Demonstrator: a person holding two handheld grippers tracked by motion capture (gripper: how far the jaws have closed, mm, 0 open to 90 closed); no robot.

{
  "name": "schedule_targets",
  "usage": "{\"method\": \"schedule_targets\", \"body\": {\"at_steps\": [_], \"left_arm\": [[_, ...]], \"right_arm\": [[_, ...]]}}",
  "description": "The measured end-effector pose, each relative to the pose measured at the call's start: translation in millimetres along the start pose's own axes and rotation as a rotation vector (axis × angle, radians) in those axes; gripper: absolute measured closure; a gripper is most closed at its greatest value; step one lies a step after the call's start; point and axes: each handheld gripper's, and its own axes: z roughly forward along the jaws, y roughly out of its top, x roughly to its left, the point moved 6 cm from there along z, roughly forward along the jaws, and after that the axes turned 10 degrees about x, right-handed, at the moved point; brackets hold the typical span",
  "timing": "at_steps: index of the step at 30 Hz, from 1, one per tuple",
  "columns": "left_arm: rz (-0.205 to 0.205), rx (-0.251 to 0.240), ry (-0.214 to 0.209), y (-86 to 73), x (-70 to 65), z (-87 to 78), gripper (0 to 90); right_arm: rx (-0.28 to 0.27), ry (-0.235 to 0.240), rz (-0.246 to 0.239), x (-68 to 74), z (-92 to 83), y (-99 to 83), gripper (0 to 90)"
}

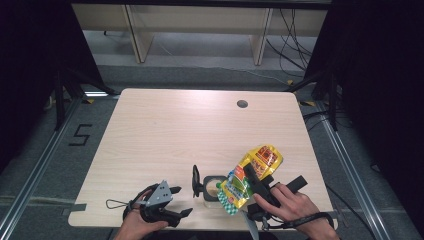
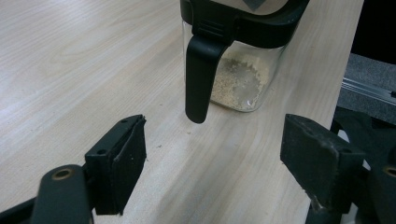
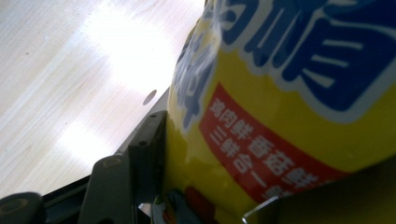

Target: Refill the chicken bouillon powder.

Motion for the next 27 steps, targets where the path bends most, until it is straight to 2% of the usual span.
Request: {"method": "schedule_targets", "body": {"at_steps": [1, 3, 4, 5, 6, 7, 8, 9, 10, 11, 12, 13, 14, 16, 18, 20, 21, 22, 24, 27], "left_arm": [[-0.002, -0.008, 0.003, 0.3, -0.5, 0.4, 22.1], [-0.007, -0.021, -0.003, 1.2, -1.3, 0.9, 22.1], [-0.008, -0.022, -0.002, 1.3, -1.3, 0.8, 22.1], [-0.008, -0.012, 0.005, 0.9, -0.9, 0.0, 22.1], [0.002, -0.001, 0.001, 0.1, 0.3, -0.1, 22.1], [0.001, 0.0, 0.001, 0.0, 0.1, 0.0, 22.1], [0.014, 0.004, 0.014, -0.3, 1.3, 0.1, 22.1], [-0.008, -0.011, -0.001, 0.4, -1.3, 0.9, 22.1], [0.011, -0.007, -0.001, 0.6, -0.7, 0.5, 22.1], [0.018, -0.003, 0.0, 0.7, -0.4, 0.0, 22.1], [-0.013, -0.016, -0.006, 1.2, -2.5, 0.7, 22.1], [-0.005, -0.017, 0.001, 1.0, -1.5, 0.7, 22.1], [-0.008, -0.017, 0.001, 1.0, -1.3, 0.7, 22.1], [0.012, 0.015, 0.007, -0.5, 1.4, -0.4, 22.1], [-0.006, -0.01, -0.001, 0.5, -1.3, 0.9, 22.1], [0.015, -0.003, 0.0, 0.8, -0.8, 0.4, 22.1], [0.012, -0.007, -0.004, 1.5, -1.8, 0.6, 22.1], [0.028, 0.016, 0.01, 0.0, 0.3, -0.6, 22.1], [0.003, -0.005, 0.0, 0.6, -0.9, 0.3, 22.1], [-0.007, -0.01, -0.001, 0.7, -1.0, 0.8, 22.1]], "right_arm": [[0.007, 0.014, 0.031, 2.4, -0.4, 0.6, 43.1], [0.003, 0.017, 0.043, 3.1, -0.4, 1.1, 43.3], [-0.006, -0.015, 0.038, 0.0, -0.8, 1.3, 43.4], [0.003, 0.003, 0.06, 0.6, -1.9, 0.1, 43.3], [-0.027, -0.012, 0.02, -5.8, -1.2, 1.6, 43.4], [0.011, 0.015, 0.064, -1.9, -3.6, -1.2, 43.4], [-0.011, -0.03, 0.004, -8.6, -1.8, 1.7, 43.4], [0.031, -0.023, 0.043, -2.5, -2.6, 0.2, 43.4], [0.019, -0.04, -0.021, -5.0, -0.8, 2.0, 43.4], [0.023, -0.021, -0.008, -0.5, 0.6, 2.5, 43.4], [0.021, -0.059, -0.017, -0.7, 0.4, 2.7, 43.4], [-0.011, -0.058, -0.002, 2.0, 1.9, 3.3, 43.4], [-0.006, -0.075, 0.004, 0.7, 2.1, 2.8, 43.4], [0.006, -0.073, 0.008, -1.2, 1.9, 1.3, 43.4], [0.012, -0.083, -0.011, -2.2, 1.4, 3.1, 43.4], [-0.002, -0.059, -0.027, 0.9, 1.3, 7.4, 43.5], [-0.004, -0.033, -0.034, 2.2, 1.5, 8.6, 43.7], [-0.009, -0.066, -0.025, 1.5, 1.7, 8.9, 43.9], [-0.003, -0.076, -0.016, -2.9, -0.2, 6.3, 43.9], [0.005, -0.095, -0.006, -6.4, -1.0, 5.2, 43.9]]}}
